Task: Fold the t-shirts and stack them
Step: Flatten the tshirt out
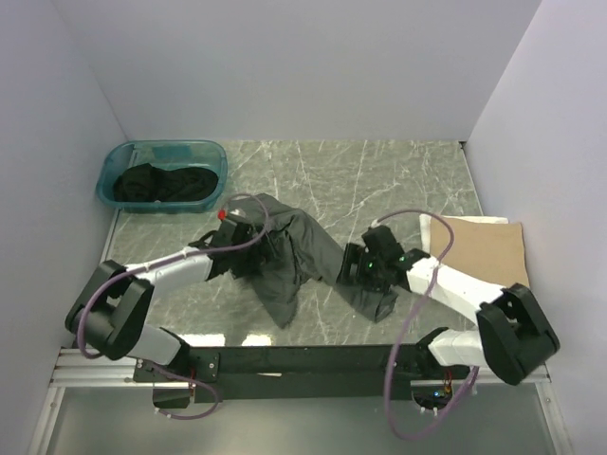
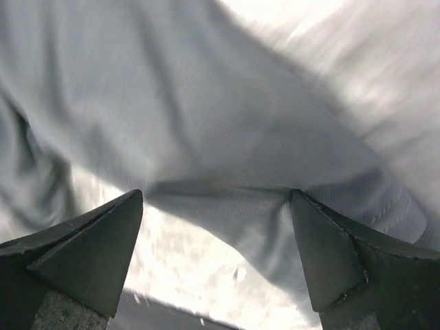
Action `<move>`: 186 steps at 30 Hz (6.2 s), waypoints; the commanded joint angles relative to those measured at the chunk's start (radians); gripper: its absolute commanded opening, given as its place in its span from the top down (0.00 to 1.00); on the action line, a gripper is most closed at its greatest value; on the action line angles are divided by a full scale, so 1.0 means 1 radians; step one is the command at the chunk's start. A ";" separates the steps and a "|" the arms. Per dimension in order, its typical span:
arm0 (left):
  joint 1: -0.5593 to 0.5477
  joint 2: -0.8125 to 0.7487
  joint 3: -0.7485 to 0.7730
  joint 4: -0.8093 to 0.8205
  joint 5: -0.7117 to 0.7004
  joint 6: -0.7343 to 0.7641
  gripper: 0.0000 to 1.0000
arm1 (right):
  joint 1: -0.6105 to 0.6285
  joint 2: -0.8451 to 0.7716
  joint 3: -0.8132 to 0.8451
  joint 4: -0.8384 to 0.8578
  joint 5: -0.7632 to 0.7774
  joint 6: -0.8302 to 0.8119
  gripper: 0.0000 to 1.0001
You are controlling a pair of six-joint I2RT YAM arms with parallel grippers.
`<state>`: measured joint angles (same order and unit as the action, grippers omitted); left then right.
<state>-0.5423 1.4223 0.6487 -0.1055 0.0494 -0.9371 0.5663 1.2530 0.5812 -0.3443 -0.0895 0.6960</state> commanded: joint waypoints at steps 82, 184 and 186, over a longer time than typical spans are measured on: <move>-0.220 -0.790 0.440 -0.429 -0.870 0.050 0.99 | -0.335 -0.540 0.558 -0.369 0.320 -0.182 1.00; 0.111 -0.706 0.847 -0.192 -0.309 0.262 0.99 | -0.333 -0.422 1.299 -0.519 0.034 -0.312 1.00; 0.111 -0.677 0.879 -0.194 -0.296 0.276 0.99 | -0.335 -0.403 1.331 -0.527 0.037 -0.322 1.00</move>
<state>-0.4355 0.6880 1.4738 -0.3355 -0.2943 -0.7254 0.2295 0.7868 1.8709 -0.8268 -0.0582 0.4103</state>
